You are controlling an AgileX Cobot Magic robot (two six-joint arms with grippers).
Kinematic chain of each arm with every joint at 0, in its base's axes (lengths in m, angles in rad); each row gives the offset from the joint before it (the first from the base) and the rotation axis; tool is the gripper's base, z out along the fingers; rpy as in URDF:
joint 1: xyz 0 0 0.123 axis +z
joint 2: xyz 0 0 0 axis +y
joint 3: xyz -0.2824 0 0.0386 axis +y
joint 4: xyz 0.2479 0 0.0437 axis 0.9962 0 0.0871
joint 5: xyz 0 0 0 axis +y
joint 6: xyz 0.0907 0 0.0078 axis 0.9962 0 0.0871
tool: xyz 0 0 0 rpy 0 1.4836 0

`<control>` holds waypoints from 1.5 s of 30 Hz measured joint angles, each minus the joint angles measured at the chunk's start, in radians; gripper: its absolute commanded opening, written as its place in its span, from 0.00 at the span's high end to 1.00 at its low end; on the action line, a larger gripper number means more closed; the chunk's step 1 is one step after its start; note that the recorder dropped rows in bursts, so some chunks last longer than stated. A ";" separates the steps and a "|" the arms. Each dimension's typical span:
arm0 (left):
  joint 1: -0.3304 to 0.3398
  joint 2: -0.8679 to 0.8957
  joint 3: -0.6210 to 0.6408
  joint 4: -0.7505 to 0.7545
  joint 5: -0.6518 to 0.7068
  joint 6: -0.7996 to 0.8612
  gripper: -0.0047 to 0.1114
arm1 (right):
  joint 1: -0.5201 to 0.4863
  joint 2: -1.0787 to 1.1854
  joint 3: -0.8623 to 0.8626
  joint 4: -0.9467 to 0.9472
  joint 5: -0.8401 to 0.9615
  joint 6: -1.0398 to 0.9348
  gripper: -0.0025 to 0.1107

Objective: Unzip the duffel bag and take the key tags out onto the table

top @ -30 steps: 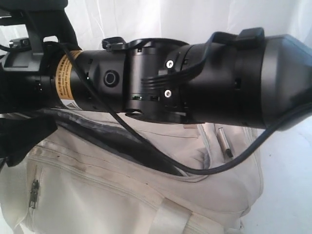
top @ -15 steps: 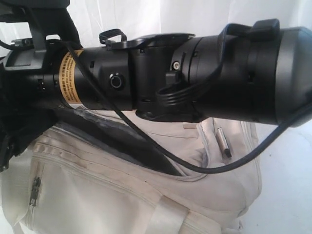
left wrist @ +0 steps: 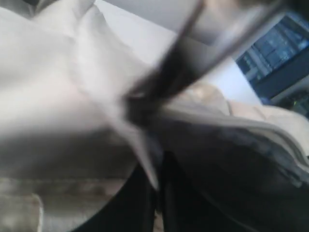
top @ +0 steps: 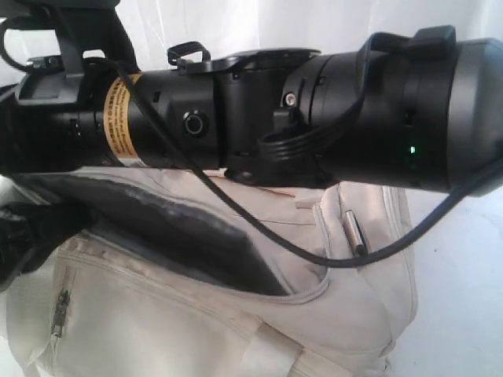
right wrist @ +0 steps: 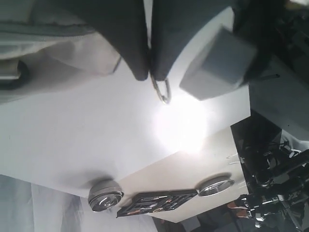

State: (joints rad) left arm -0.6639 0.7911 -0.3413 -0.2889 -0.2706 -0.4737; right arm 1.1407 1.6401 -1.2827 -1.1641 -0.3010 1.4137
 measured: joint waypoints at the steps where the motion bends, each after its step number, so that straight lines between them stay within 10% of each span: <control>1: 0.000 0.000 0.000 0.018 0.039 0.002 0.96 | -0.007 -0.003 -0.007 0.018 -0.025 0.000 0.98; 11: 0.000 -0.045 0.002 0.069 0.188 0.046 0.96 | -0.120 -0.003 -0.034 0.113 -0.179 0.054 0.98; 20: 0.000 -0.180 0.002 0.097 0.351 0.197 0.96 | -0.252 -0.005 -0.080 -0.567 -0.510 0.436 0.88; 26: 0.000 -0.200 0.002 0.227 0.380 0.203 0.96 | -0.255 0.018 -0.082 -0.580 -0.341 0.057 0.53; 45: 0.000 -0.202 0.002 0.547 0.427 0.131 0.96 | -0.059 0.149 -0.082 -0.587 -0.179 -0.370 0.52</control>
State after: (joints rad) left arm -0.6639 0.5894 -0.3395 0.2580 0.1565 -0.3426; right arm 1.0820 1.7888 -1.3648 -1.7509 -0.4797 1.0440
